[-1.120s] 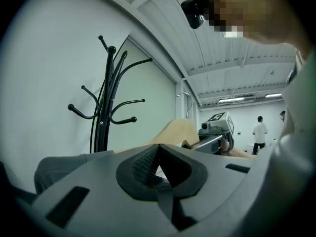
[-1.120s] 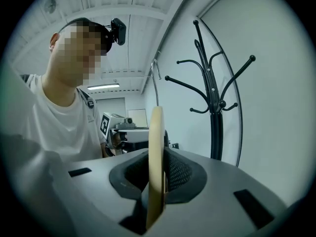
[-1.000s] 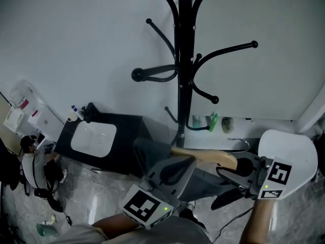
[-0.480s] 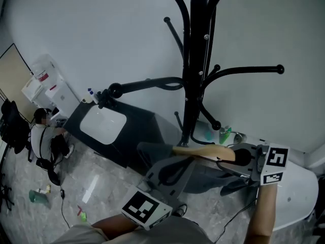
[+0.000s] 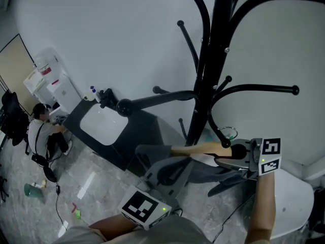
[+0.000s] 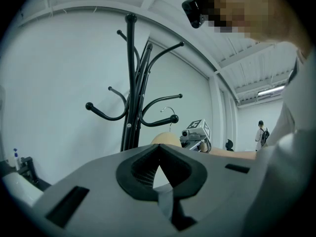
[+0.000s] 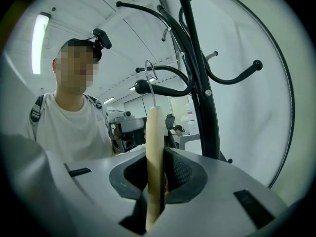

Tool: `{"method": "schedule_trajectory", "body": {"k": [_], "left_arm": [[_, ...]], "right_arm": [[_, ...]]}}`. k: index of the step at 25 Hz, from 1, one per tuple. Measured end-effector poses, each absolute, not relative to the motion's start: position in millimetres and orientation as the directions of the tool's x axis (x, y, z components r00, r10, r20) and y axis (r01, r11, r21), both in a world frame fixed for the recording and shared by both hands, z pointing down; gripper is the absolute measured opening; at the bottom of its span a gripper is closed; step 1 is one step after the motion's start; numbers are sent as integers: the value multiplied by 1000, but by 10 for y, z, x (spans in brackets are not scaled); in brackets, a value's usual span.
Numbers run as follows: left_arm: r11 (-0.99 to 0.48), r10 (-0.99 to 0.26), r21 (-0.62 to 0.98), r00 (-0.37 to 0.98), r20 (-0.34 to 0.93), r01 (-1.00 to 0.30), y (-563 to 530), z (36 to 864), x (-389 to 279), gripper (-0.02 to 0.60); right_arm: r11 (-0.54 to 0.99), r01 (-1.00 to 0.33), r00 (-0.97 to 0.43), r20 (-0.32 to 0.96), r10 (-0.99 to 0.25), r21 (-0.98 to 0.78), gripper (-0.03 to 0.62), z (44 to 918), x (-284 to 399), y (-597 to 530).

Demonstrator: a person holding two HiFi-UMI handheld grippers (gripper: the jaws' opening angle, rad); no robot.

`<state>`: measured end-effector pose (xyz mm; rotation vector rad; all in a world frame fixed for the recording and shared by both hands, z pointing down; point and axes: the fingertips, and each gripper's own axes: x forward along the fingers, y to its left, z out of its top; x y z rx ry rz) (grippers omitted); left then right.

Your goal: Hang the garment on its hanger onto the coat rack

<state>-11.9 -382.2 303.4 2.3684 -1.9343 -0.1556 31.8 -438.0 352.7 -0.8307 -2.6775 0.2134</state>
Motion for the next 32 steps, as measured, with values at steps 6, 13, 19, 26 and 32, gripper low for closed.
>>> {"method": "schedule_trajectory", "body": {"k": [6, 13, 19, 26, 32], "left_arm": [[-185, -983, 135, 185, -15, -973, -3907, 3103, -296, 6], [-177, -983, 139, 181, 16, -974, -3936, 3206, -398, 5], [-187, -981, 150, 193, 24, -971, -3989, 3263, -401, 5], [-226, -970, 157, 236, 53, -961, -4055, 3373, -292, 6], [-259, -959, 159, 273, 73, -953, -4140, 3455, -138, 6]], "right_arm": [[787, 553, -730, 296, 616, -274, 60, 3735, 120, -4487], [772, 556, -704, 319, 635, -308, 60, 3956, 2, -4541], [792, 557, -730, 308, 610, -250, 61, 4005, -95, -4626], [877, 445, -815, 324, 481, -181, 158, 4003, -38, -4826], [958, 283, -885, 374, 278, -42, 172, 3940, 165, -5031]]}}
